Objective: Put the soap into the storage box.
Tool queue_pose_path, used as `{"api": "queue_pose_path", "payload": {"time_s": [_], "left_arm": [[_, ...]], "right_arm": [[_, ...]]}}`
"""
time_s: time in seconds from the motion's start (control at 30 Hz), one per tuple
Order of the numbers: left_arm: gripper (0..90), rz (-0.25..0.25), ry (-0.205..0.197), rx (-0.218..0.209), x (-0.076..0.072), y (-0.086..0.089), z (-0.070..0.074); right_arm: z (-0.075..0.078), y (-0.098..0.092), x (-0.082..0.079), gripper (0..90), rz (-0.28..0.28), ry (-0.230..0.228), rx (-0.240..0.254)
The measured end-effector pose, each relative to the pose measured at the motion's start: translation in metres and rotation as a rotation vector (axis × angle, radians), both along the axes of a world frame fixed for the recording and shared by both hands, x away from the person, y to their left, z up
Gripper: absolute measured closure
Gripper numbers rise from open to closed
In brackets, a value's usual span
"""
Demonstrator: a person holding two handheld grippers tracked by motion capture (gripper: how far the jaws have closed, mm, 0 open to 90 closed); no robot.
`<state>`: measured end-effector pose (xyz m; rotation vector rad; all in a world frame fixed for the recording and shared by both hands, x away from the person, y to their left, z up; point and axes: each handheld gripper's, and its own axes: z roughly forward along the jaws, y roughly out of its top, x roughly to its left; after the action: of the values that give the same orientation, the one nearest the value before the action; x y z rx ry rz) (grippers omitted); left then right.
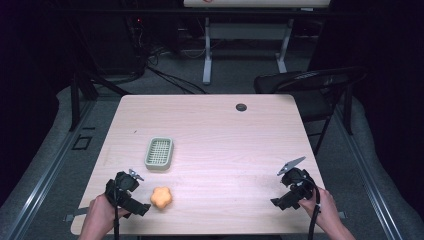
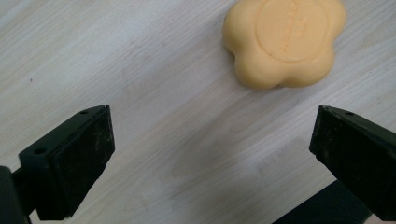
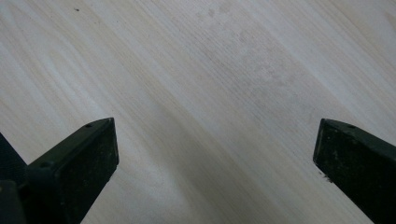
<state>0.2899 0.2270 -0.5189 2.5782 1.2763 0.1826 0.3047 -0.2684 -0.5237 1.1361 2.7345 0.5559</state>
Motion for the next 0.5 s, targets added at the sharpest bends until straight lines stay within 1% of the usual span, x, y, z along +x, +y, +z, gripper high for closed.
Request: {"api": "queue_pose_path", "payload": {"time_s": [0.03, 0.07, 0.17, 0.2, 0.3, 0.37, 0.43, 0.47, 0.5], "left_arm": [[0.1, 0.002, -0.003, -0.004, 0.000, -0.002, 0.000], [0.1, -0.004, 0.000, -0.003, 0.001, -0.003, 0.000], [0.1, -0.011, -0.004, 0.000, 0.002, -0.006, 0.000], [0.1, -0.019, -0.008, 0.002, 0.003, -0.010, 0.001], [0.1, -0.031, -0.012, 0.001, 0.005, -0.015, 0.001], [0.1, -0.033, -0.010, 0.003, 0.007, -0.018, 0.000], [0.1, -0.041, -0.004, 0.005, 0.010, -0.021, 0.001], [0.1, -0.040, -0.009, 0.003, 0.010, -0.023, 0.000], [0.0, -0.043, -0.006, 0.005, 0.011, -0.024, 0.000]], "right_arm": [[0.000, 0.000, 0.000, 0.0, 0.002, 0.002, -0.010], [-0.001, 0.000, 0.000, 0.0, -0.008, 0.002, 0.006], [-0.002, 0.000, 0.001, 0.0, -0.005, 0.002, -0.002], [-0.002, -0.001, 0.001, 0.0, -0.004, 0.006, -0.005], [-0.003, -0.002, 0.000, 0.0, -0.009, 0.010, -0.002], [-0.003, -0.003, 0.000, 0.0, -0.012, 0.016, -0.001], [-0.003, -0.004, 0.000, 0.0, -0.010, 0.021, -0.013], [-0.003, -0.004, 0.000, 0.0, -0.012, 0.019, -0.020], [-0.004, -0.004, 0.000, 0.0, -0.015, 0.022, -0.011]]}}
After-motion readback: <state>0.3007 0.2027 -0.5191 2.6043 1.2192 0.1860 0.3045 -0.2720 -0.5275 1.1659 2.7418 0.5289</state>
